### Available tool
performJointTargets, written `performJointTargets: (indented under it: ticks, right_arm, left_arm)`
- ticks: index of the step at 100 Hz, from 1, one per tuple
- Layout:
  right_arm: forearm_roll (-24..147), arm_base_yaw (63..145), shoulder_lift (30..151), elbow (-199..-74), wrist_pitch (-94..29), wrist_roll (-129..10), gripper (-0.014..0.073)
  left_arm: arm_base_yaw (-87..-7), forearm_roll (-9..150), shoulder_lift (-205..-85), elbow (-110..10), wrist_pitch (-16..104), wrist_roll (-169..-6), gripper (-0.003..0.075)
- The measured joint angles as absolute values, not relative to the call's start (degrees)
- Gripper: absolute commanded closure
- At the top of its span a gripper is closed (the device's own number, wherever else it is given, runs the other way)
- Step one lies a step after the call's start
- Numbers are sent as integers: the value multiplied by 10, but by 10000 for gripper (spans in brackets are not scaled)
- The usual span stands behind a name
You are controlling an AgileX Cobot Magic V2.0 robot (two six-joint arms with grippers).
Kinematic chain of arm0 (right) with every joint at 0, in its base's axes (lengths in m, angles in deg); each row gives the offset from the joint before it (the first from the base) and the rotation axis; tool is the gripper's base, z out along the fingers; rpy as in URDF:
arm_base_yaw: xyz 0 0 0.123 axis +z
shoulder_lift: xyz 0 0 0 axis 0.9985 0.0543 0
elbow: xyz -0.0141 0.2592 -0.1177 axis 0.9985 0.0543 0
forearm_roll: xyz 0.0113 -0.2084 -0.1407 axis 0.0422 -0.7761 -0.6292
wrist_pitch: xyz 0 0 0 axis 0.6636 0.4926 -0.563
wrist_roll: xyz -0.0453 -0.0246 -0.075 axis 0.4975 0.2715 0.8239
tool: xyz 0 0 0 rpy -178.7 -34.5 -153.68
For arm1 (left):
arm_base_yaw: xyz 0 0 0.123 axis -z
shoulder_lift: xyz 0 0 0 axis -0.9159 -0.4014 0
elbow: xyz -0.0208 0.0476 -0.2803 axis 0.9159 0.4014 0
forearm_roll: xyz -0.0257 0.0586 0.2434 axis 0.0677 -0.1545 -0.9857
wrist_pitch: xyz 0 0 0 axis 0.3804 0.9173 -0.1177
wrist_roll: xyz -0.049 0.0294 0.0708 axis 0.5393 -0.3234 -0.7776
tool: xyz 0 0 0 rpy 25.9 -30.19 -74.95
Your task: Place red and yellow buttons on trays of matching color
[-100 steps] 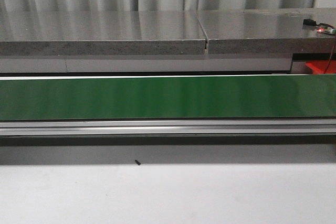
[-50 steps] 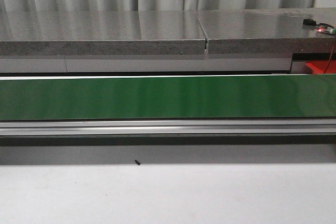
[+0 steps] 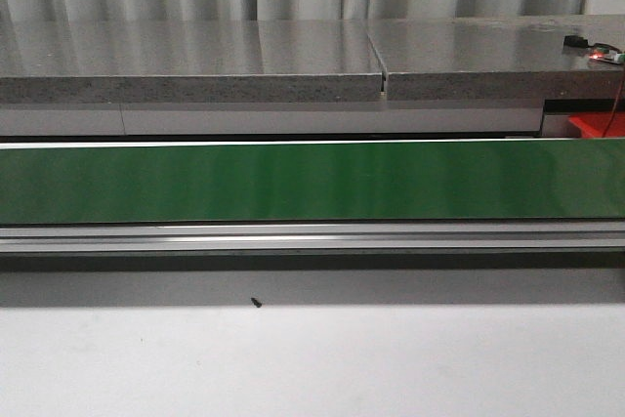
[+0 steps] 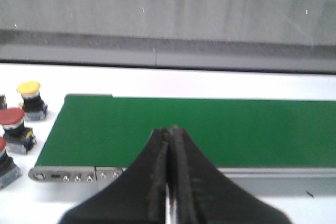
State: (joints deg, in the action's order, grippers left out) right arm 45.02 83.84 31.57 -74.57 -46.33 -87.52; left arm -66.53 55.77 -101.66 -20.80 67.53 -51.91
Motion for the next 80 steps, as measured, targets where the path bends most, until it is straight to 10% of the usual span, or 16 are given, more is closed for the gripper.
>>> performJointTargets:
  ticks: [67, 80]
  right_arm:
    - [450, 838, 316, -746, -463, -875, 661]
    - [450, 838, 316, -746, -463, -875, 661]
  left_arm:
    - [-665, 561, -1263, -406, 889, -521, 738]
    - [-665, 566, -1263, -406, 891, -521, 633]
